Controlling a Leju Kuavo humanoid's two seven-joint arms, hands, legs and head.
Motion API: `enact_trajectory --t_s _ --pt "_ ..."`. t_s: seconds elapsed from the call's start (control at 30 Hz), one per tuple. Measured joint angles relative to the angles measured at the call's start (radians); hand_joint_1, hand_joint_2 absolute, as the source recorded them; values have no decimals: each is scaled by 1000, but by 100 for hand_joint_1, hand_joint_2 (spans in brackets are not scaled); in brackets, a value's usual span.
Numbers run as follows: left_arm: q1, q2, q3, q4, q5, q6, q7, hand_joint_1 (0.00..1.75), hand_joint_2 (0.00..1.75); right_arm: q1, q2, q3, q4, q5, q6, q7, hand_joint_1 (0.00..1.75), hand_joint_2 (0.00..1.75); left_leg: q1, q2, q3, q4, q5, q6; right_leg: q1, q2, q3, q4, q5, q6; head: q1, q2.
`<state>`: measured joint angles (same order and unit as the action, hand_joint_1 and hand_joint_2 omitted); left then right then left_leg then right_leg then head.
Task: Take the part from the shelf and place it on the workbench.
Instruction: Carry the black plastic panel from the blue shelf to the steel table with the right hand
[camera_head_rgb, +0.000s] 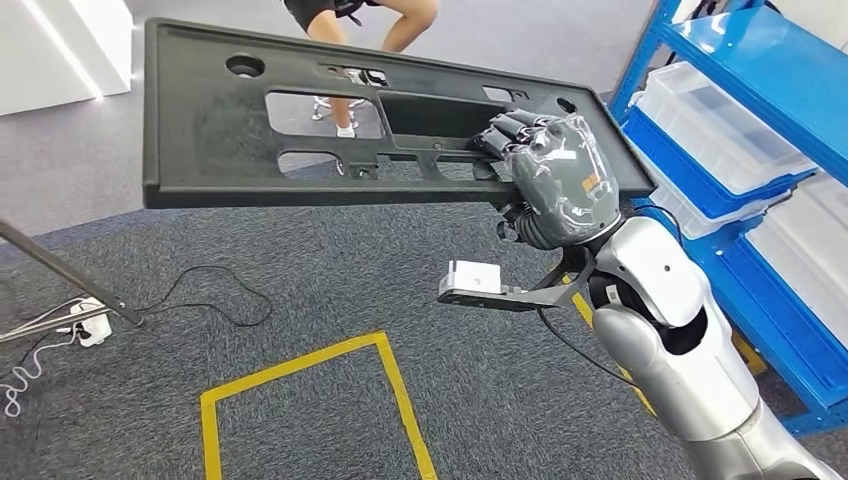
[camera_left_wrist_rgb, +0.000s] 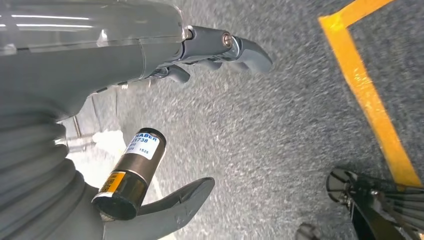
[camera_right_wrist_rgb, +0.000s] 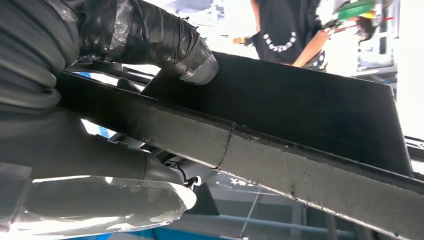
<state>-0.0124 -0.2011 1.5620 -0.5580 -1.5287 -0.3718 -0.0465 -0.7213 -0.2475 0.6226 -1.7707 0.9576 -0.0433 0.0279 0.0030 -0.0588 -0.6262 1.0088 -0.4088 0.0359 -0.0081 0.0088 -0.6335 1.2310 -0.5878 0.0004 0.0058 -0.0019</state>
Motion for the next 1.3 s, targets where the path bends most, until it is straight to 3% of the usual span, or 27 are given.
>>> enact_trajectory --t_s 0.07,0.1,0.17,0.23,0.3,0.37,0.43,0.47,0.5,0.57,0.63,0.7,0.8,1.0,1.13,1.3 --pt "0 -1 0 5 1 3 0 0 175 -4 -1 0 0 -4 1 1 175 175 -2 -23 -4 5 2 -2 4 45 53 -128 70 -19 -1 0" --pt "-1 -1 0 7 4 5 0 0 175 -6 -1 0 1 -4 1 2 175 175 0 -34 -9 7 5 -6 6 65 69 -172 90 -27 -1 0" --pt "-1 1 0 12 8 7 1 0 175 -8 4 3 2 0 2 5 175 175 7 -55 -20 6 13 -19 10 73 74 -196 96 -32 0 0" --pt "1 4 0 15 10 9 3 0 175 -8 13 7 3 8 2 10 175 175 10 -66 -28 3 19 -31 9 45 81 -217 100 -32 1 0" --pt "3 8 0 19 10 9 4 0 175 -8 23 11 4 13 1 13 175 175 6 -26 -54 51 -11 -40 3 18 90 -242 110 -32 1 0" --pt "2 14 0 23 10 9 4 0 175 -8 29 14 6 15 2 14 175 175 6 28 -109 169 -75 -48 2 -9 92 -250 115 -33 0 0" --pt "-1 18 0 27 10 9 4 0 175 -5 31 15 9 15 2 14 175 175 12 48 -146 256 -105 -55 3 -39 89 -244 113 -31 0 0" --pt "-1 20 0 29 10 10 4 0 175 -4 31 16 10 15 2 14 175 175 16 52 -139 250 -95 -59 3 -50 88 -241 111 -29 0 0" --pt "-1 21 0 30 10 10 5 0 175 -3 32 17 11 15 2 15 175 175 20 55 -111 206 -69 -62 1 -60 87 -237 107 -25 0 0" --pt "2 23 0 36 10 14 6 0 175 -5 34 19 12 14 2 23 175 175 24 61 -35 76 -24 -68 0 -72 85 -227 100 -13 0 0" --pt "5 24 0 42 10 20 6 0 175 -7 35 19 13 9 4 40 175 175 23 60 2 11 -11 -60 3 -78 80 -218 94 -5 0 0" --pt "7 24 0 46 10 25 8 0 175 -9 35 19 15 0 10 55 175 175 20 57 2 7 -9 -49 5 -76 77 -216 94 -13 1 0" --pt "8 24 0 47 10 27 9 0 175 -9 33 18 15 -17 19 65 175 175 17 58 -1 7 -7 -46 5 -72 77 -222 100 -29 1 0" --pt "7 19 0 47 9 23 7 0 175 -11 26 3 16 -35 33 67 175 175 14 58 -6 7 -7 -39 4 -71 77 -233 108 -28 1 0" --pt "7 14 0 43 8 10 2 0 175 -12 24 0 19 -36 37 67 175 175 9 58 -7 8 -8 -28 1 -71 76 -234 110 -26 1 0" --pt "8 5 0 30 9 1 0 0 175 -15 24 -4 23 -37 39 67 175 175 8 60 -9 8 -6 -25 0 -71 74 -235 113 -19 1 0"
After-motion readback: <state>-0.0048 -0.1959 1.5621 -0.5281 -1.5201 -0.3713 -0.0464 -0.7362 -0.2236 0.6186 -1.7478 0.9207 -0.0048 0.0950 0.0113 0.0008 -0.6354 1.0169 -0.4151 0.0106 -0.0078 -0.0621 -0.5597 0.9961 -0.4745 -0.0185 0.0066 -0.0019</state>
